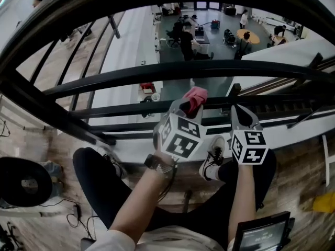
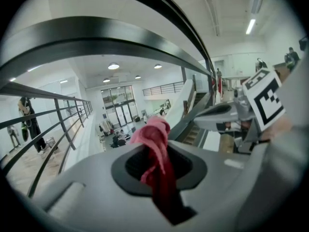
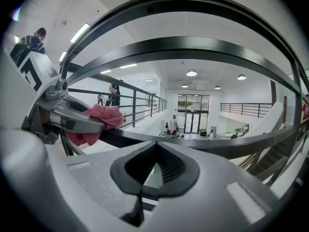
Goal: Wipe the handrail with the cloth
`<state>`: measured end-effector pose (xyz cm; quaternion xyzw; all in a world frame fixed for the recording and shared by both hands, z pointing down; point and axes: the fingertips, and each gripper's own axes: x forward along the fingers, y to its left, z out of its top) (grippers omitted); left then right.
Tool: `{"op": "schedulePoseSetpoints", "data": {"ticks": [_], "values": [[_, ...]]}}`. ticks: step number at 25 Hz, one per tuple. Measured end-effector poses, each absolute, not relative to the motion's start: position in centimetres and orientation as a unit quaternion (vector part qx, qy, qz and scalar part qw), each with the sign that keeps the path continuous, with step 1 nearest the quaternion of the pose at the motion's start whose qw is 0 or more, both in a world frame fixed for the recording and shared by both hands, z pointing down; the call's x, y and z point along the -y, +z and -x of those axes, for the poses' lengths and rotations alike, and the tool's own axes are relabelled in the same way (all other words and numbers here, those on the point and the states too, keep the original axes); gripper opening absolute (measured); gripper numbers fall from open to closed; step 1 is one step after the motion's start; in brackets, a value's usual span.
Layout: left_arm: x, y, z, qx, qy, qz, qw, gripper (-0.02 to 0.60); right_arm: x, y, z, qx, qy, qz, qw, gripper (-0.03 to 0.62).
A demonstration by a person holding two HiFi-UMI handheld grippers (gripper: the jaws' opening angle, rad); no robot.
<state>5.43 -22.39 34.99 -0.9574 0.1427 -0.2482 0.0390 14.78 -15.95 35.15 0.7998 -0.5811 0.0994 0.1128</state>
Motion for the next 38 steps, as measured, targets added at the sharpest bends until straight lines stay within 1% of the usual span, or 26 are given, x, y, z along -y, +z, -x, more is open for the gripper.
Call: {"op": "schedulePoseSetpoints", "data": {"ticks": [5,12,15,19,24,38], "values": [[23.6,34.7,-3.5,-0.162,-0.246,0.955,0.033,0.063,16.3,35.0,-14.3,0.589,0.089,-0.792,0.134,0.002],[26.8,34.6,1.9,-0.198,-0.245,0.949,0.012,0.063,17.0,34.7,-13.6,0.578,0.098,-0.802,0.116,0.002],[27.8,34.5,3.6,-0.215,-0.244,0.946,0.007,0.063,16.8,34.0,-13.3,0.587,0.084,-0.796,0.121,0.002],[29.1,34.3,5.6,-0.230,-0.235,0.944,0.001,0.063,17.7,32.6,-11.6,0.597,0.059,-0.788,0.139,0.002],[31.1,34.5,8.9,-0.249,-0.234,0.940,-0.006,0.063,20.3,33.1,-9.3,0.612,0.071,-0.773,0.152,0.002],[33.5,34.5,14.6,-0.254,-0.232,0.939,0.023,0.063,24.1,32.3,-4.1,0.646,0.068,-0.746,0.145,0.002]]}}
